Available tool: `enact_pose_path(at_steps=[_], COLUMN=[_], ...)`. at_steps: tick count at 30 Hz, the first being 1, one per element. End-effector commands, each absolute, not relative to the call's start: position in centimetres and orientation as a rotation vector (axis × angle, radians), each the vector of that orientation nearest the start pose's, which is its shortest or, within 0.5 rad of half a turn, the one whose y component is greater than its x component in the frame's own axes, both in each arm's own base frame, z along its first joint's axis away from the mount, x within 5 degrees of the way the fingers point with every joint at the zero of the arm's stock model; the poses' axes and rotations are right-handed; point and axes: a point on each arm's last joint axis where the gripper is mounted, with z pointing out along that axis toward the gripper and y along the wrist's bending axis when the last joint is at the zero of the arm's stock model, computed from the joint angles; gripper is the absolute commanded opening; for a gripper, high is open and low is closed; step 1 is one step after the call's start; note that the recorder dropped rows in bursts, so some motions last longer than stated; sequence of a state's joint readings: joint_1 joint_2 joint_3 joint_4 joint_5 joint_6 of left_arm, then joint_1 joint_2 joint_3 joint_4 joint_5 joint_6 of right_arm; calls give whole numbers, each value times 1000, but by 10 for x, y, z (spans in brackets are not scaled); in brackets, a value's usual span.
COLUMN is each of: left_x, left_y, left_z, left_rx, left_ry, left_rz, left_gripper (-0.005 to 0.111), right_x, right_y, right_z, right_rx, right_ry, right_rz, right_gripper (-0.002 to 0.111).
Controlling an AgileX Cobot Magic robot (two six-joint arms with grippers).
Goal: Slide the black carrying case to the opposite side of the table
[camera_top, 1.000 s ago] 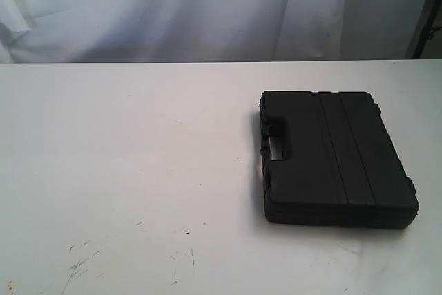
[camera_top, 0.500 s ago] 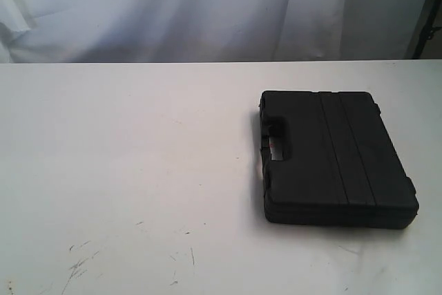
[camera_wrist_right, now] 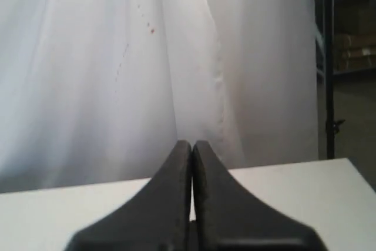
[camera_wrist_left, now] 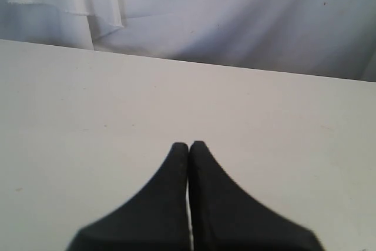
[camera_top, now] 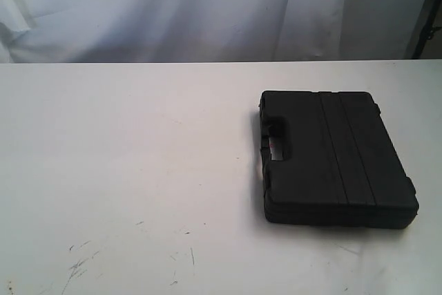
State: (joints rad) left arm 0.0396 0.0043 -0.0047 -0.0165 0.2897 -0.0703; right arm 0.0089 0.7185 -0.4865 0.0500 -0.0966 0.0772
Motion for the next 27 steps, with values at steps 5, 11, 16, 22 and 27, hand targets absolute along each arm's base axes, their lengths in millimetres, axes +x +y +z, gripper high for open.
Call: enact_pose_path(at_steps=[5, 11, 16, 22, 27], left_x=[55, 55, 55, 55, 55], left_y=[2, 2, 2, 2, 2], left_z=[187, 187, 187, 187, 187], left_rx=[-111, -111, -111, -111, -111], left_ry=[1765, 1765, 1765, 1765, 1765], left_rz=[-36, -36, -36, -36, -36], left_gripper=[0, 0, 0, 0, 0], right_x=[188, 190, 194, 207, 217], right_y=[21, 27, 28, 33, 45], right_z=[282, 269, 271, 281, 284], right_rx=[9, -21, -31, -19, -112], right_ry=[1951, 2085, 2178, 2350, 2466], right_rz=[156, 165, 158, 187, 308], right_gripper=[0, 0, 0, 0, 0])
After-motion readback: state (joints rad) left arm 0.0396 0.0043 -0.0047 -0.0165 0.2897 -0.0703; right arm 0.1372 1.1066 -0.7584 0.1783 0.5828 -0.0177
